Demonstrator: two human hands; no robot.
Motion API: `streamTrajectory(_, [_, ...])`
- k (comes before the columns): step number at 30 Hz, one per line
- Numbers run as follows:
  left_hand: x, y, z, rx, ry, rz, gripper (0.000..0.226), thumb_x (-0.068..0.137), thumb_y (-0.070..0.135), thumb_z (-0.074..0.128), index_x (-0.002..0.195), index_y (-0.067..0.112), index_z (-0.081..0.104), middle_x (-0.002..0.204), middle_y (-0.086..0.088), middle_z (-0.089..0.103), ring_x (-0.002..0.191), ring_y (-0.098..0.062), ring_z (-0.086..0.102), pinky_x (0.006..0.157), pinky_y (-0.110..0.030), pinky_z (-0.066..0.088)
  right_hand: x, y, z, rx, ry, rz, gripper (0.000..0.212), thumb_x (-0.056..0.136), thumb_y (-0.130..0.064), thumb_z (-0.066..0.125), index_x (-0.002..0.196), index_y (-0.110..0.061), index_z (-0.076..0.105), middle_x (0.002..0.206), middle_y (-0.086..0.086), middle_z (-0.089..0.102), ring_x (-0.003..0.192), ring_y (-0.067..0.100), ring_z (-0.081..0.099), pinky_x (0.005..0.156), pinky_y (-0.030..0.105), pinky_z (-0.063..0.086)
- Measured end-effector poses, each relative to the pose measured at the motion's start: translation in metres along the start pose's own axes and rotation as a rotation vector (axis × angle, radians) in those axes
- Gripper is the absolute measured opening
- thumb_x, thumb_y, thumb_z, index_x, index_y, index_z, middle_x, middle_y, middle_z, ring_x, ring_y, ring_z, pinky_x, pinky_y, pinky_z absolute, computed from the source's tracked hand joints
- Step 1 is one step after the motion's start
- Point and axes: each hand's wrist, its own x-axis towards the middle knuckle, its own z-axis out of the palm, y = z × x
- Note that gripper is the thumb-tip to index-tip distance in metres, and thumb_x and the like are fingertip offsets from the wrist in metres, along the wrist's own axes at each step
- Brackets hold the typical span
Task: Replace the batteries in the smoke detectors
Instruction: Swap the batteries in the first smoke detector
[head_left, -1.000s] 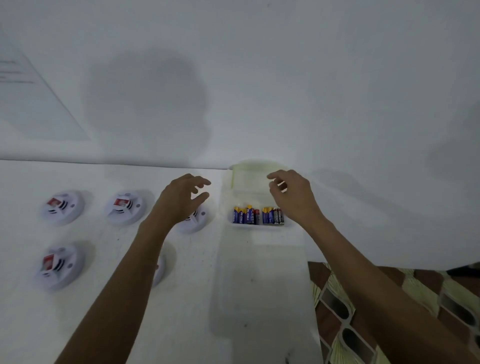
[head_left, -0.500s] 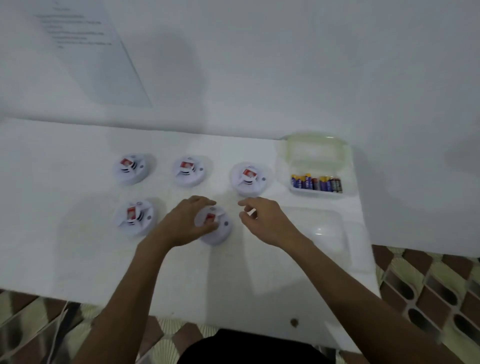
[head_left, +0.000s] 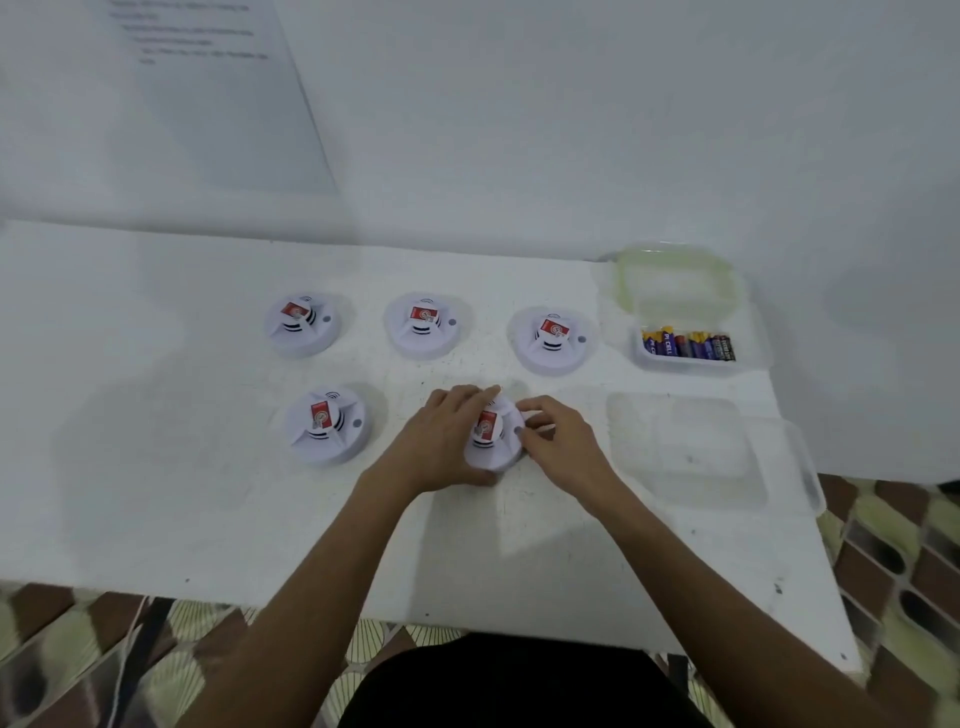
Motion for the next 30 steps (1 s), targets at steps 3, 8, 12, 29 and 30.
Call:
streamTrajectory(3, [0.000,-0.001,-0.006,-0.009,0.013,0.032,0.107,0.061,0.054,0.079,0.148,0.027,0.021,0.139,0.001,0.036,0.117,-0.020,0.041,0.089,-0.034,0.047,-0.006,-0.003,-0.001,0.186,0.047,0.050,0.023,0.091,-0.013,0.061,0.111,-0.022,0.068,0.103,0.000,0.069,0.095,0.016,0.066,0.086,0.037,0.057])
streamTrajectory(8, [-0.003,0.005,-0.025,-0.198,-0.004,0.075,0.110,0.058,0.050,0.083,0.146,0.035,0.018,0.134,0.003,0.034,0.108,-0.015,0.048,0.082,-0.031,0.052,-0.026,-0.026,-0.015,0.553,0.057,0.013,0.023,0.095,-0.006,0.055,0.111,-0.015,0.070,0.106,0.015,0.068,0.098,0.028,0.069,0.085,0.038,0.059])
streamTrajectory(12, [-0.006,0.016,-0.043,-0.301,0.064,0.102,0.100,0.057,0.048,0.085,0.137,0.030,0.029,0.134,0.011,0.040,0.115,-0.009,0.044,0.091,-0.030,0.046,-0.035,-0.042,-0.022,0.497,0.095,-0.035,0.020,0.095,-0.011,0.060,0.112,-0.015,0.068,0.101,0.009,0.069,0.090,0.022,0.069,0.085,0.037,0.058])
streamTrajectory(29, [-0.008,0.030,-0.055,-0.664,0.118,0.091,0.129,0.057,0.032,0.090,0.148,0.035,-0.003,0.139,0.026,0.034,0.127,0.006,0.039,0.099,-0.008,0.034,-0.046,-0.051,-0.002,0.090,0.264,-0.181,0.074,0.070,-0.044,0.083,0.132,-0.040,0.043,0.124,-0.011,0.039,0.121,0.011,0.045,0.090,0.024,0.052])
streamTrajectory(30, [-0.008,0.031,-0.055,-0.673,0.125,0.086,0.130,0.057,0.032,0.090,0.147,0.035,-0.003,0.138,0.028,0.035,0.126,0.005,0.040,0.098,-0.008,0.036,-0.046,-0.052,-0.002,0.094,0.264,-0.184,0.075,0.070,-0.043,0.083,0.132,-0.042,0.041,0.125,-0.010,0.037,0.123,0.012,0.043,0.092,0.025,0.051])
